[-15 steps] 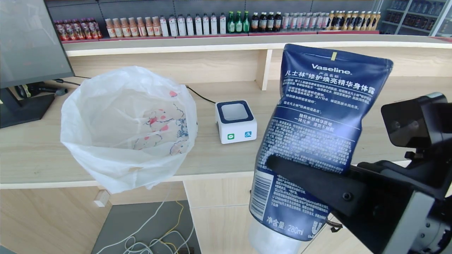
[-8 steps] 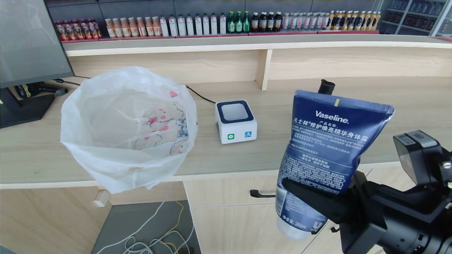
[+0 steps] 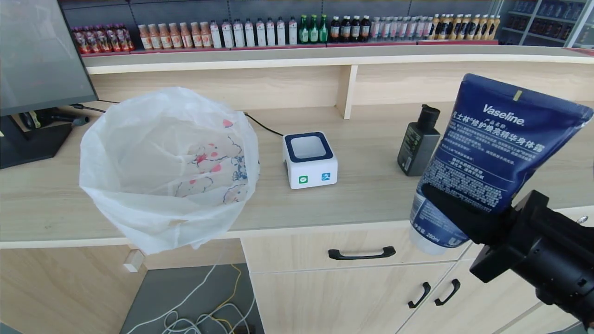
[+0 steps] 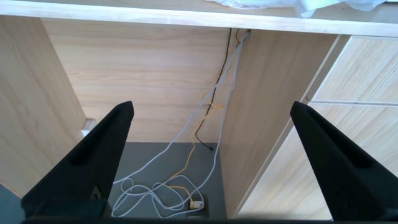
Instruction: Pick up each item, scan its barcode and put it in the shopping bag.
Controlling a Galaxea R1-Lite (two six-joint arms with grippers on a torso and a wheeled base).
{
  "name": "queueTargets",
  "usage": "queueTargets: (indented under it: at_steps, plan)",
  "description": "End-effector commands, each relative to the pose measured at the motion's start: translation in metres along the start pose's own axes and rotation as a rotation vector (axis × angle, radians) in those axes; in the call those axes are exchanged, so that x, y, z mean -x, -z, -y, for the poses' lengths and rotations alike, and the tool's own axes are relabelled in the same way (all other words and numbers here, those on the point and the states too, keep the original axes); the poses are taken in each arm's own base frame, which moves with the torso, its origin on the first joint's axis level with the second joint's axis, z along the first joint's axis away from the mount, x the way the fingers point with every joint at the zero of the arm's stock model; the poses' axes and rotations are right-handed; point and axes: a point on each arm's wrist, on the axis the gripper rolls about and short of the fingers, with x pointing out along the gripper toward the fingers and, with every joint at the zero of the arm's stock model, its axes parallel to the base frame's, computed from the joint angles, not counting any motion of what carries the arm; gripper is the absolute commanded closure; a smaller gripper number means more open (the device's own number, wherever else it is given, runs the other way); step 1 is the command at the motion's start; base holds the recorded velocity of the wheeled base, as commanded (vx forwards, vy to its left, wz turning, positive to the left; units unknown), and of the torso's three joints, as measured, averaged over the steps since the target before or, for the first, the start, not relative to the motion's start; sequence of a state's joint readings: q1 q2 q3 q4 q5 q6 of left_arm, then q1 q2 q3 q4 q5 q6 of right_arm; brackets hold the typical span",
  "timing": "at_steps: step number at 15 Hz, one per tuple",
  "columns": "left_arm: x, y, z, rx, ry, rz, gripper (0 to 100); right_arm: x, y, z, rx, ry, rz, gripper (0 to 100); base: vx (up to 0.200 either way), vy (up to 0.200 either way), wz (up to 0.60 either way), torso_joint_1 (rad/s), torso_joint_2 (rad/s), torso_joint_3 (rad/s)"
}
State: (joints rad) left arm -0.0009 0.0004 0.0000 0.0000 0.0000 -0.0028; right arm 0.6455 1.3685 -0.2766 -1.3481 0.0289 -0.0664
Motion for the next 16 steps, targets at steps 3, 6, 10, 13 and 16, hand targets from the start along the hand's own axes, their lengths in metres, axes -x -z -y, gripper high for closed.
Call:
queueTargets:
  at_steps: [3,6,10,13,16]
  plan:
    - [0.000,0.000,0.000,0.000,-0.001,0.000,0,-0.002,-0.017,0.009,-0.001,0.040,0.085,100,0.000,0.000,0.00,0.000,0.00,0.000]
    - [0.000,0.000,0.000,-0.001,0.001,0.000,0,0.000,-0.017,0.019,0.012,0.107,0.107,100,0.000,0.000,0.00,0.000,0.00,0.000]
    - [0.000,0.000,0.000,0.000,-0.001,0.000,0,-0.002,-0.022,0.030,0.089,0.178,0.131,100,0.000,0.000,0.00,0.000,0.00,0.000]
    - [0.000,0.000,0.000,0.003,0.001,0.000,0,-0.009,-0.031,0.034,0.087,0.255,0.192,100,0.000,0.133,0.00,0.003,0.00,0.002]
    - [0.000,0.000,0.000,0.003,0.001,0.000,0,-0.007,-0.028,0.034,0.087,0.260,0.181,100,0.000,0.200,0.00,0.002,0.00,-0.001]
